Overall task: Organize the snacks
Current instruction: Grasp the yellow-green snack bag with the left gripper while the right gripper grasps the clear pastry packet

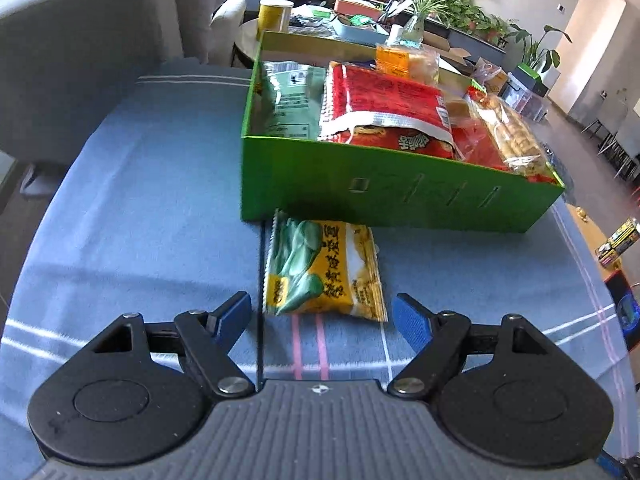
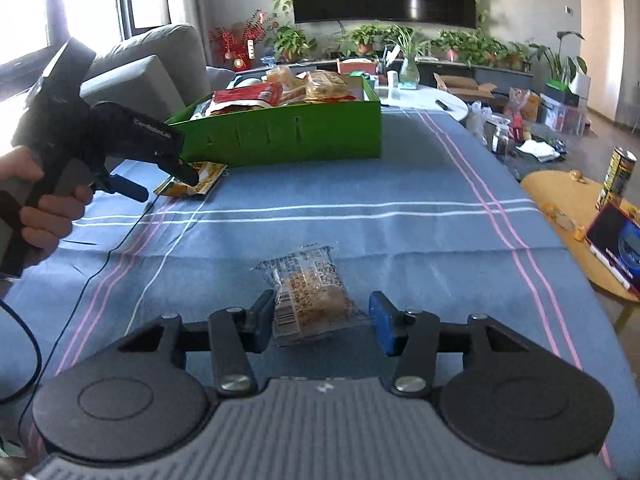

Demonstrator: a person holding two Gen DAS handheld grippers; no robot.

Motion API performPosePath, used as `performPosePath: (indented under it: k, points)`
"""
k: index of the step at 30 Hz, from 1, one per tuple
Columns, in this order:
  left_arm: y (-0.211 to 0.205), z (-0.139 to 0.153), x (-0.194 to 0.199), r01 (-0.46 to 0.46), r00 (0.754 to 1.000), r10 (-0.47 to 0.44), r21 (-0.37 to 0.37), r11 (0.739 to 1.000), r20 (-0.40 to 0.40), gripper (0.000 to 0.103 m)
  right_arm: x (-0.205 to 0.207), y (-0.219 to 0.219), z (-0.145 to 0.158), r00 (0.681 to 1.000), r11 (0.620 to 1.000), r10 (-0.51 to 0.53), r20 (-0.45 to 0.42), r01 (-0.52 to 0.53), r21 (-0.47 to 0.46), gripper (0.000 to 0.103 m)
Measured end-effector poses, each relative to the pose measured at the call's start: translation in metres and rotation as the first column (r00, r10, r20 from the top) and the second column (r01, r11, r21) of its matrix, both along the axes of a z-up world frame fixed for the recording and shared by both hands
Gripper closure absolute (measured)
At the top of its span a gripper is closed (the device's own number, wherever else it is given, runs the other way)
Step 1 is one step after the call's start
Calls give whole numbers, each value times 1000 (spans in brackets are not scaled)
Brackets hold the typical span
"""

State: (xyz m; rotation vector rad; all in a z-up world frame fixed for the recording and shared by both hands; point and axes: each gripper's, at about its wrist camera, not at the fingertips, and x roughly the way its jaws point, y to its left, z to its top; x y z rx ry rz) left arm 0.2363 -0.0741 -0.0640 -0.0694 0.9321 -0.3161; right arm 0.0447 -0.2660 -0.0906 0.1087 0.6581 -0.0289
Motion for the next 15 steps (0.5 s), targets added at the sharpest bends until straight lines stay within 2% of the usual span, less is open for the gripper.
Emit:
performPosePath:
  k: [2, 7, 9, 10, 11, 13, 15]
  points:
    - [-9, -3, 4, -17, 999, 15, 51, 999, 40, 24, 0, 0, 0, 1000, 1000, 3, 0, -3, 14, 22]
    - [-35, -12, 18, -24, 996, 8, 182, 983, 84, 17, 4, 1, -2, 1000, 999, 14, -14, -14, 30, 22]
    - [-43, -12, 15, 4, 993, -25, 175, 985, 114, 26, 4, 0, -4, 1000, 998, 8, -14, -7, 55, 22]
    - [-46, -11, 11, 11, 990, -34, 168, 986, 134, 40, 4, -1, -4, 1000, 998, 8, -13, -8, 64, 22]
    - [-48, -11, 7, 16, 988, -41, 164, 986, 149, 49, 4, 0, -3, 1000, 998, 11, -11, -10, 70, 22]
    - [-50, -11, -4, 24, 980, -55, 163, 986, 190, 60, 2, 1, -1, 1000, 998, 1, -2, -1, 66, 22]
    - [-49, -8, -14, 24, 978, -52, 142, 990, 200, 63, 1, 1, 1, 1000, 999, -4, 9, 4, 53, 22]
